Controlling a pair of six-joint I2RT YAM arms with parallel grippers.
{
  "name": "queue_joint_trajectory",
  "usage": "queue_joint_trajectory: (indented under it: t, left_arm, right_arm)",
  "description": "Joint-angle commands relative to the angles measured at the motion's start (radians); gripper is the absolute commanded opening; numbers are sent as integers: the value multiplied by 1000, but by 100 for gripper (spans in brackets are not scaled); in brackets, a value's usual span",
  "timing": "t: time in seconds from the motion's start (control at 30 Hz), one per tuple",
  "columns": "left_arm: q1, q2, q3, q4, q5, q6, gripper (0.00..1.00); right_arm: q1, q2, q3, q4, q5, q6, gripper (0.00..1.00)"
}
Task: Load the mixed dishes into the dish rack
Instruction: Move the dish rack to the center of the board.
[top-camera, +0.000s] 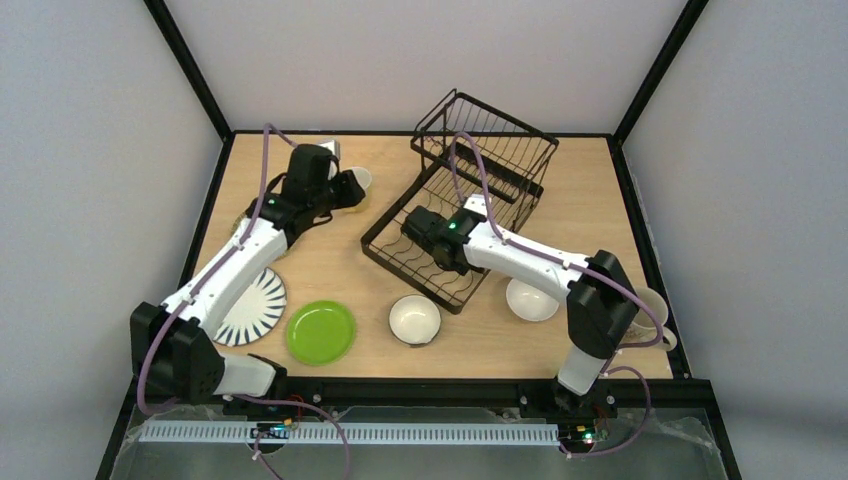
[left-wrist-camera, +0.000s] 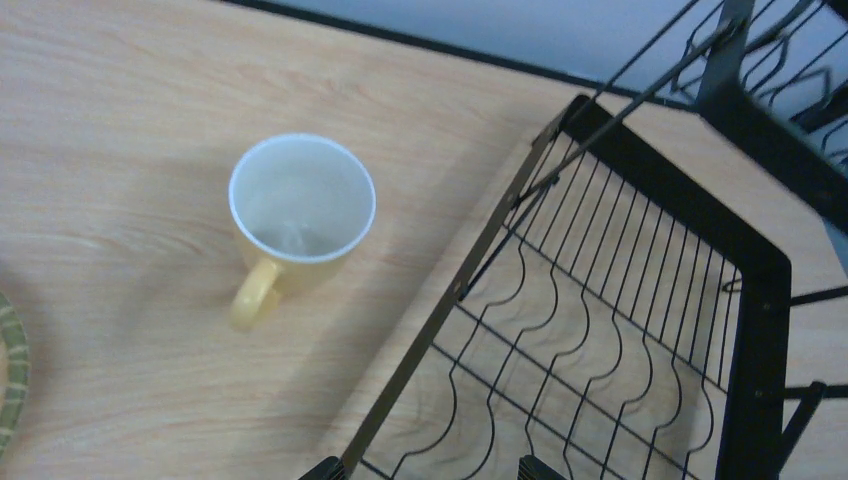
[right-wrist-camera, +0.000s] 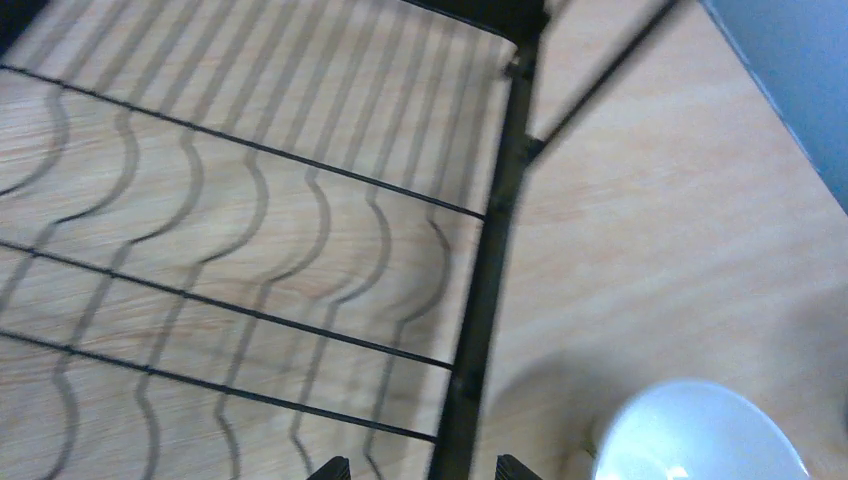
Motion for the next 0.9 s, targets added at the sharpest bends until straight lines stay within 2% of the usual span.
queue_joint_trajectory:
  t: [0.0, 0.17, 0.33, 0.43, 0.6, 0.87]
  left_arm:
    - [-8, -42, -57, 40, 71, -22, 99]
    - [-10, -64, -61, 35, 61, 0, 99]
    - [-10, -92, -82, 48, 48, 5, 99]
    - [-10, -111, -111, 76, 38, 3, 99]
    - [-10, -139, -149, 111, 10, -4, 99]
    - [-10, -153, -156, 121, -4, 6, 99]
  right_arm:
    - [-8, -5, -41, -249, 69, 451, 84]
    - [-10, -3, -123, -258, 119, 601, 85]
    - [-50, 11, -175, -180, 162, 603, 87]
    - [-83, 4, -205, -85, 174, 528, 87]
    - [-143, -24, -258, 182, 161, 307, 87]
    - [-154, -14, -219, 267, 148, 200, 87]
